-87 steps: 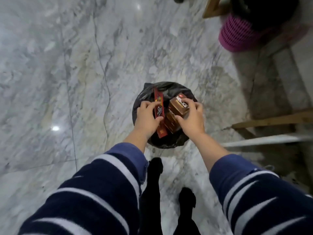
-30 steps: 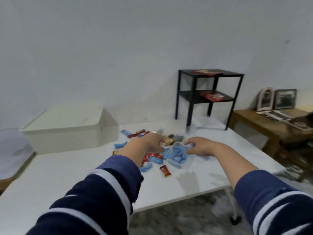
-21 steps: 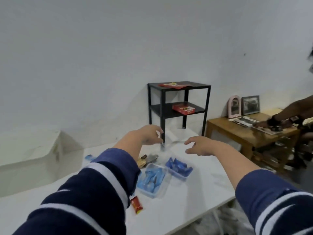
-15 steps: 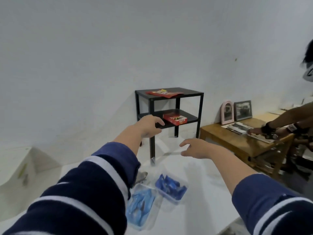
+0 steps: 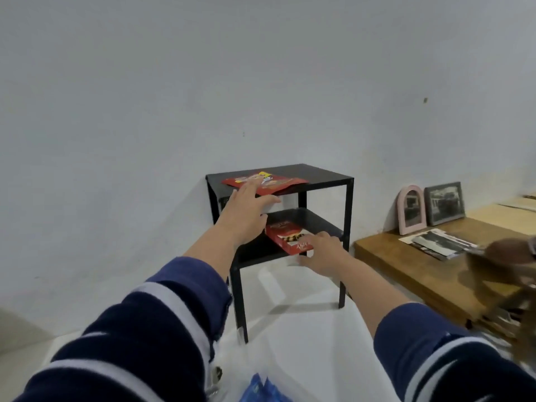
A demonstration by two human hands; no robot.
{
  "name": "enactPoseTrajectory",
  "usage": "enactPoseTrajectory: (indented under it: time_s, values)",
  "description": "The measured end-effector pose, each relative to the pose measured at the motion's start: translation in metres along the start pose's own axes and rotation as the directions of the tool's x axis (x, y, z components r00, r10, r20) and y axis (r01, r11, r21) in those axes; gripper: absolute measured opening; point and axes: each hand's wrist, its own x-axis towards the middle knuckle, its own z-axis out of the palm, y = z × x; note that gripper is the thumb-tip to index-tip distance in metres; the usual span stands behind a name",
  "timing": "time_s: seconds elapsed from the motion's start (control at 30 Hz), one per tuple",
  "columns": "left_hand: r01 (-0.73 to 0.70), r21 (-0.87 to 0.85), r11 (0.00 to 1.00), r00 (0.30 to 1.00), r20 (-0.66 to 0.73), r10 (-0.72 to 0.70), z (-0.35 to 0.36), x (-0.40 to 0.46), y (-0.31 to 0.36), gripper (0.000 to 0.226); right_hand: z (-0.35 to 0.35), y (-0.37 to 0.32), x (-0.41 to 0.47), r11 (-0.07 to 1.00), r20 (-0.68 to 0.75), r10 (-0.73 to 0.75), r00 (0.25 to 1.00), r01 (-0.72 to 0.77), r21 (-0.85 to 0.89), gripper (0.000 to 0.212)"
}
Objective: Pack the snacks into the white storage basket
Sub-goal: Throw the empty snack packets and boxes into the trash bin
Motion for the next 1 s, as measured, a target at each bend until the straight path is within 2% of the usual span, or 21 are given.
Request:
enactPoseTrajectory:
  time_s: [0.1,0.2,0.27,0.47,0.6,0.73,0.87,1.0]
  values:
    - [-0.030,0.115,0.993,0.999,-0.023,0.033,0.021,0.021,-0.005,0.045,0.005,0.011,0.044,1.000,-0.006,-0.009,1.000,0.009,-0.004,0.068]
    - [-0.001,0.214,0.977,1.000,-0.004,0.001,0.036,0.035,-0.010,0.049,0.015,0.015,0.080,1.000,0.002,-0.020,1.000,0.020,0.003,0.077]
    - [0.015,0.245,0.969,0.999,-0.039,-0.005,0.044,0.037,-0.013,0.051,0.026,0.017,0.095,1.000,0.006,-0.012,1.000,0.012,-0.017,0.080]
    - [0.078,0.278,0.957,0.982,-0.188,-0.025,0.044,0.028,-0.006,0.052,0.041,0.027,0.099,0.996,-0.074,0.006,0.997,0.001,0.094,0.063]
    - [0.148,0.173,0.974,0.936,-0.343,-0.081,0.021,0.014,0.009,0.052,0.036,0.034,0.078,0.984,-0.088,-0.025,0.996,0.040,0.174,0.062]
    - [0.251,0.098,0.963,0.853,-0.492,-0.172,-0.017,-0.020,0.037,0.048,0.033,0.038,0.038,0.958,-0.120,-0.063,0.991,0.094,0.273,0.063]
    - [0.359,0.053,0.932,0.802,-0.528,-0.279,-0.058,-0.076,0.065,0.049,0.033,0.031,-0.020,0.915,-0.142,-0.081,0.987,0.130,0.382,0.062]
    - [0.485,0.001,0.874,0.745,-0.524,-0.413,-0.093,-0.153,0.088,0.043,0.036,0.013,-0.086,0.892,-0.150,-0.119,0.982,0.171,0.419,0.059]
